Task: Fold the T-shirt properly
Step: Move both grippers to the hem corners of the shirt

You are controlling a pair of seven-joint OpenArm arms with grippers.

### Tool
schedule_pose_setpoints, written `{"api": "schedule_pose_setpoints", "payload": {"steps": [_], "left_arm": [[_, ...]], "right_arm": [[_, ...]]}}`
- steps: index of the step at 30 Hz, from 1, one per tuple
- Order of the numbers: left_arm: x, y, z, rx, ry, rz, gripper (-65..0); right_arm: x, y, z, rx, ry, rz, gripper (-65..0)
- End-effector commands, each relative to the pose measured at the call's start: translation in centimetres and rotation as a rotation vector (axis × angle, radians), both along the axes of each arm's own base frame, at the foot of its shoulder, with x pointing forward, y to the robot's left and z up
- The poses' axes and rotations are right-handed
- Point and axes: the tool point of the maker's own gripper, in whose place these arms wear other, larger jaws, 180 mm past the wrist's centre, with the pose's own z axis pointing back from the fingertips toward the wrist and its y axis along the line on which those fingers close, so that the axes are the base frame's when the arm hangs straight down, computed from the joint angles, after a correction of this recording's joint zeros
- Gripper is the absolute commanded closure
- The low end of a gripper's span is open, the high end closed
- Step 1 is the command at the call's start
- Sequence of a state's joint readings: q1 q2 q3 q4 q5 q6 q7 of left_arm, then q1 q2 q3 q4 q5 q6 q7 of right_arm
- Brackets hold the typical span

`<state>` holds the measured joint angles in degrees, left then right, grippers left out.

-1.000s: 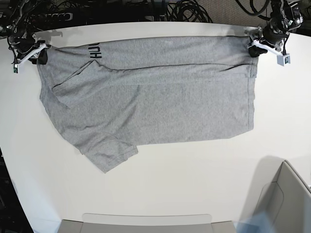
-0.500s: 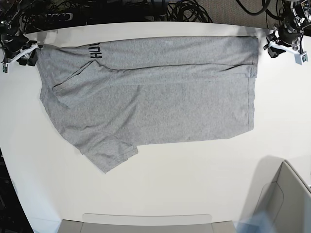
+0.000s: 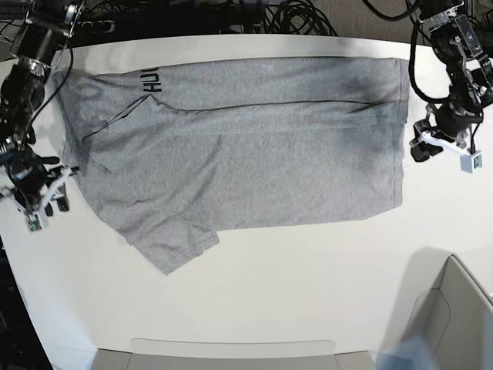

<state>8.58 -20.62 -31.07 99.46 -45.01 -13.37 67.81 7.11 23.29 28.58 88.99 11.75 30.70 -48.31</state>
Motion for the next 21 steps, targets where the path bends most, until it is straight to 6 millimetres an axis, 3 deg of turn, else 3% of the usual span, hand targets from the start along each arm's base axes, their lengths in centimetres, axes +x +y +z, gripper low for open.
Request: {"api": "schedule_pose_setpoints", "payload": {"steps": [1, 5, 9, 12, 16, 21], "left_arm": [[1.1, -0.1, 1.3, 0.003, -0.041, -0.006, -24.3], [2.9, -0.6, 2.6, -0.015, -0.088, -0.010, -24.3], [3.2, -1.2, 2.5, -0.038, -0.099, -0.006, -24.3], [3.5, -1.8, 2.4, -0.056, -0.110, 0.001, -24.3], [3.4, -1.9, 2.4, -0.059, -0.109, 0.001, -24.3], [3.5, -1.8, 2.4, -0.058, -0.112, 0.002, -24.3]], "right_arm": [[2.5, -0.8, 2.3, -0.042, -0.054, -0.008, -21.9], [7.6, 1.0, 1.4, -0.008, -0.036, 0.032, -21.9], [10.0, 2.4, -2.8, 0.035, 0.061, 0.074, -21.9], [9.5, 2.7, -7.0, 0.089, 0.150, 0.067, -21.9], [8.0, 3.1, -11.0, 0.112, 0.204, 0.023, -21.9], [3.8, 2.7, -14.7, 0.081, 0.276, -0.010, -21.9]]}}
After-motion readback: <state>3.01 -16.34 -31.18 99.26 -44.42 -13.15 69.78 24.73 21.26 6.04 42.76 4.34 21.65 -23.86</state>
